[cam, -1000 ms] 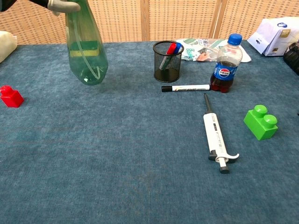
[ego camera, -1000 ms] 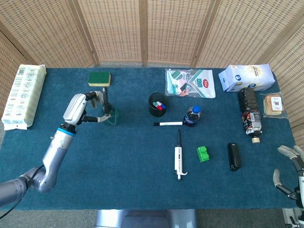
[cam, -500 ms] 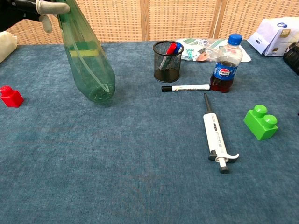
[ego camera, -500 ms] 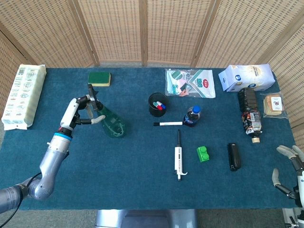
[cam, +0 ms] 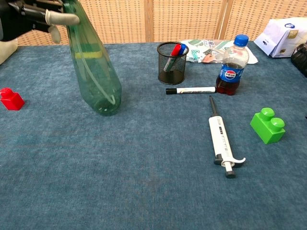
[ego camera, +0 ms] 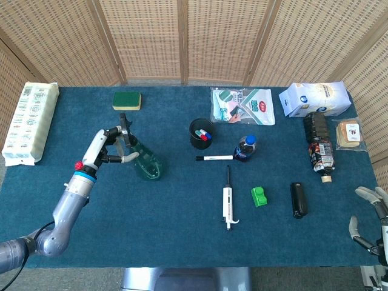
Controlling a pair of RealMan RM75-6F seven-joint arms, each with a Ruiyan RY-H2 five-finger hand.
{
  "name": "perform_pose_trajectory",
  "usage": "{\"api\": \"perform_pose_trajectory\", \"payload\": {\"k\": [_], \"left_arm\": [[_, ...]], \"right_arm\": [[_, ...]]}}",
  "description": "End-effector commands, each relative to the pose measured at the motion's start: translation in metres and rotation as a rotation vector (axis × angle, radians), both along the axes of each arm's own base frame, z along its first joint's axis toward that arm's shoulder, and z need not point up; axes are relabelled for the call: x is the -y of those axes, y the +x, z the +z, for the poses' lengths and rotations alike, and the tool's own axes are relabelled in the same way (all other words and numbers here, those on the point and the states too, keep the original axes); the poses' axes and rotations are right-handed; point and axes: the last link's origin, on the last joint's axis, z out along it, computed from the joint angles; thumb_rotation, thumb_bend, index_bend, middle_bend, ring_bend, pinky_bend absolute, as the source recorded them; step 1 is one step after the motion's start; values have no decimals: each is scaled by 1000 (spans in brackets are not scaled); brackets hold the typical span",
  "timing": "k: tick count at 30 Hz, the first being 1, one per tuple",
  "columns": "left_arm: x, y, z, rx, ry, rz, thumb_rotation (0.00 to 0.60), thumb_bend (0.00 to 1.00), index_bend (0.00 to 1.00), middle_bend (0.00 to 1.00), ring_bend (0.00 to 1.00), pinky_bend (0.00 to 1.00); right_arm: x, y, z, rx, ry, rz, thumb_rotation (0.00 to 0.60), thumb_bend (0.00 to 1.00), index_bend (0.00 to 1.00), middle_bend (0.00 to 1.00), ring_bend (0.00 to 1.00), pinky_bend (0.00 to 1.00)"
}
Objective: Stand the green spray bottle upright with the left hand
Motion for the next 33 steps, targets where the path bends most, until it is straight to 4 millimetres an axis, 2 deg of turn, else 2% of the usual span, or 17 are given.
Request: {"api": "perform_pose_trajectory", "payload": {"k": [1, 7, 10, 13, 16, 19, 23, 27, 33], "left_arm": [[1, 0, -4, -16, -9, -4, 600, 294, 562, 495, 462, 653], [3, 1, -10, -32, -28, -16, 600, 294, 550, 477, 438, 634], [4, 1, -10, -39, -34, -23, 600, 294, 526, 449, 405, 590], [5, 0, -10, -41, -37, -29, 600, 293, 508, 420, 367, 576], [6, 0, -9, -41, -36, -38, 600, 294, 478, 383, 321, 519], [7, 0, -9, -43, -34, -46, 600, 294, 429, 333, 258, 504], [8, -2, -8, -47, -32, -54, 600, 293, 365, 273, 185, 436], [9, -3, -7, -47, -30, -57, 600, 294, 315, 237, 150, 412], [13, -6, -4, -63, -23, -70, 600, 294, 302, 214, 128, 379]], "right_arm": [[-1, 0, 0, 1, -1, 0, 600, 564, 216, 223, 73, 141], [-2, 0, 1, 2, -7, 1, 600, 566, 215, 223, 73, 141], [-3, -1, 2, 1, -10, 1, 600, 564, 216, 223, 73, 141], [-3, 0, 2, 1, -12, 1, 600, 565, 215, 223, 73, 141], [-3, 0, 2, 2, -13, 3, 599, 564, 216, 223, 73, 141], [-3, 0, 2, 3, -14, 5, 600, 565, 216, 223, 73, 141], [-3, 0, 3, 4, -16, 5, 600, 565, 216, 223, 74, 141], [-2, 1, 3, 5, -18, 8, 600, 565, 216, 224, 77, 141], [-2, 1, 3, 7, -19, 9, 600, 564, 216, 224, 78, 141]]}}
